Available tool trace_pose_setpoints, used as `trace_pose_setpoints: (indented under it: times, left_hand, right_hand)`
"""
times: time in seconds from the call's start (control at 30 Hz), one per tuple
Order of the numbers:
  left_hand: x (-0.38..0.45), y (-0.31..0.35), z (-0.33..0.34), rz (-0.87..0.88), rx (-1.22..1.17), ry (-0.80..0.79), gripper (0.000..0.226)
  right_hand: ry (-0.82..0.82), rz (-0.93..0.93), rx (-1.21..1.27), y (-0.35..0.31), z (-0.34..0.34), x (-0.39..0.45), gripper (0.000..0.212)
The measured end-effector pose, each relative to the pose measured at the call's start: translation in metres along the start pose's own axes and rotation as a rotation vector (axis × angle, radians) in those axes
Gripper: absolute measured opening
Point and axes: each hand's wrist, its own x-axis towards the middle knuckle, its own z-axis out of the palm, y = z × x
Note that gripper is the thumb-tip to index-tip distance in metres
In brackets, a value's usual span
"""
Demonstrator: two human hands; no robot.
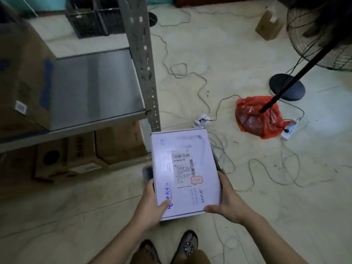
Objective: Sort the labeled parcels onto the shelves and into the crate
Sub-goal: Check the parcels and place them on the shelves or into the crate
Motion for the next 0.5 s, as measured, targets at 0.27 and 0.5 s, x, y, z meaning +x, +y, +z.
trace_pose_setpoints:
  times: [0.27, 0.5]
  left_hand:
    - [0.088, -0.115, 0.061, -0.203, 0.018, 0.09, 0.053]
    - [0.166, -0.211, 0.118, -0.328, 0.1, 0.136, 0.043]
  right_hand:
    - [-0.053, 0.021, -0.091, 0.109, 0.074, 0.112, 0.119]
    - [-0.082, 0.01, -0.089, 0.205, 0.132, 0.193, 0.116]
